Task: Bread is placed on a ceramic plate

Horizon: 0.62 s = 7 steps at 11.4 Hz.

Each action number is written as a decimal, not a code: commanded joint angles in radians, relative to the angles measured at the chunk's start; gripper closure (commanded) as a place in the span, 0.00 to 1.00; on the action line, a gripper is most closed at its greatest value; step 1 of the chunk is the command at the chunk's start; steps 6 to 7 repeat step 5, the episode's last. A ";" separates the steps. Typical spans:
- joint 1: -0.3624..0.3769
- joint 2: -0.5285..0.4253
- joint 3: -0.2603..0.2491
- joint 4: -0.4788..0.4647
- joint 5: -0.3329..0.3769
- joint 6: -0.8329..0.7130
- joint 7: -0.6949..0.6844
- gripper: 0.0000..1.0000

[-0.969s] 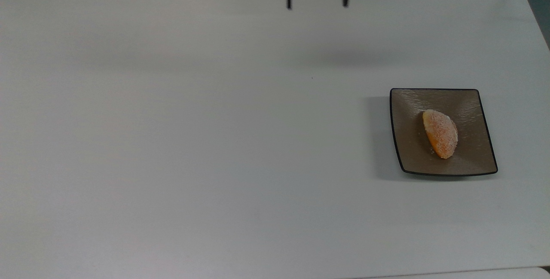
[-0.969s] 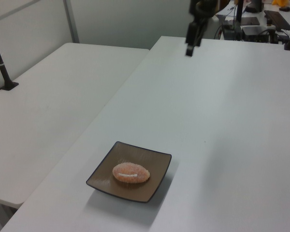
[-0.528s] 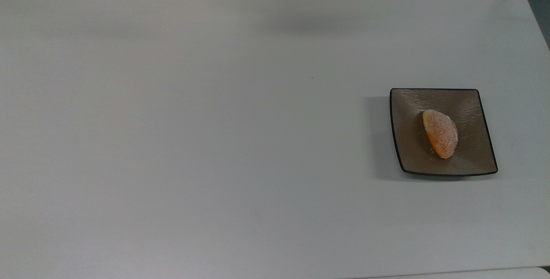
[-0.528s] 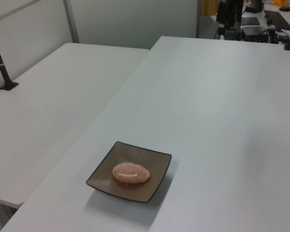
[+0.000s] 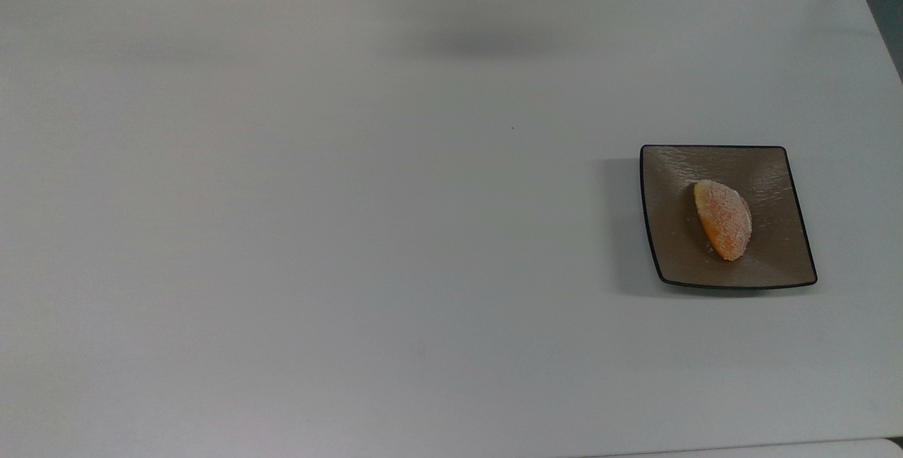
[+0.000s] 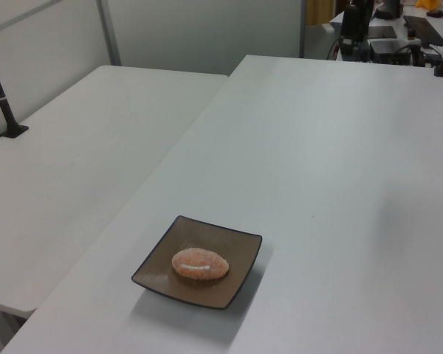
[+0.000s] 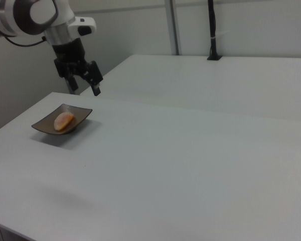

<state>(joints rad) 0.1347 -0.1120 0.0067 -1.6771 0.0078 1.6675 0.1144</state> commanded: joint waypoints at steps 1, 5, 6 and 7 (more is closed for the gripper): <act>-0.035 0.012 0.004 -0.024 0.034 0.086 -0.142 0.00; -0.047 0.021 0.004 -0.021 0.052 0.086 -0.153 0.00; -0.047 0.021 0.004 -0.021 0.052 0.086 -0.153 0.00; -0.047 0.021 0.004 -0.021 0.052 0.086 -0.153 0.00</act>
